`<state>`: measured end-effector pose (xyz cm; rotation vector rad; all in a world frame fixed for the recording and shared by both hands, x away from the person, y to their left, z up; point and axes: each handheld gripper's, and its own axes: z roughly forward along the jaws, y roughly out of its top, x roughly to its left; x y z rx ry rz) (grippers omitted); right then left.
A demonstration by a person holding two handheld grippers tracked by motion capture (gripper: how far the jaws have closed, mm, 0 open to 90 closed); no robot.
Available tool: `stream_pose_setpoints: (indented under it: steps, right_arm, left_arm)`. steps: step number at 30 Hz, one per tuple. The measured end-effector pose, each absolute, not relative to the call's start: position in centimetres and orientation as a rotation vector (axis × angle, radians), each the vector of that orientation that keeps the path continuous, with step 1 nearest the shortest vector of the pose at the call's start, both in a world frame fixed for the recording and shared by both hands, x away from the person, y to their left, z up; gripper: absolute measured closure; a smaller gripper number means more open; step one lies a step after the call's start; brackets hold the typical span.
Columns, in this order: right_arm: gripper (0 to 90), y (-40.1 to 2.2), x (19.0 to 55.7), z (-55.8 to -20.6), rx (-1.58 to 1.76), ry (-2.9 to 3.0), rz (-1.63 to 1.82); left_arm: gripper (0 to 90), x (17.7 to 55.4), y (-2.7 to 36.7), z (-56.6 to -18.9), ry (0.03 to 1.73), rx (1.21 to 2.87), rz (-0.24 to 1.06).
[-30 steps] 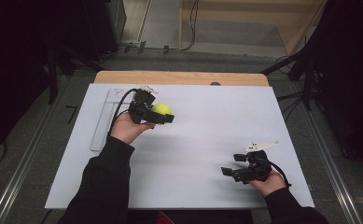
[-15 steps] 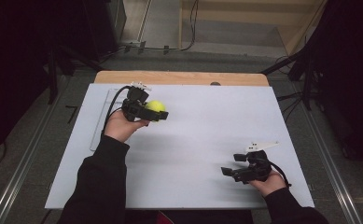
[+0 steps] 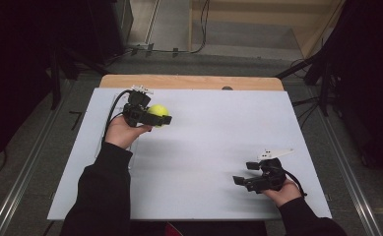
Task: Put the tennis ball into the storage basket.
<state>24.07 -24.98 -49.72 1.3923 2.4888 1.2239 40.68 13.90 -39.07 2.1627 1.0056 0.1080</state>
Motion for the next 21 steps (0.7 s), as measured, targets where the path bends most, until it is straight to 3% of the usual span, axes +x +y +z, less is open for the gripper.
stream_pose_setpoints:
  steps: [21]
  right_arm:
    - [13.8, -24.6, 24.5, -49.7, 1.368, 2.5, 1.23]
  left_arm:
    - [26.5, 40.7, 16.7, -38.8, 1.081, 2.117, 0.131]
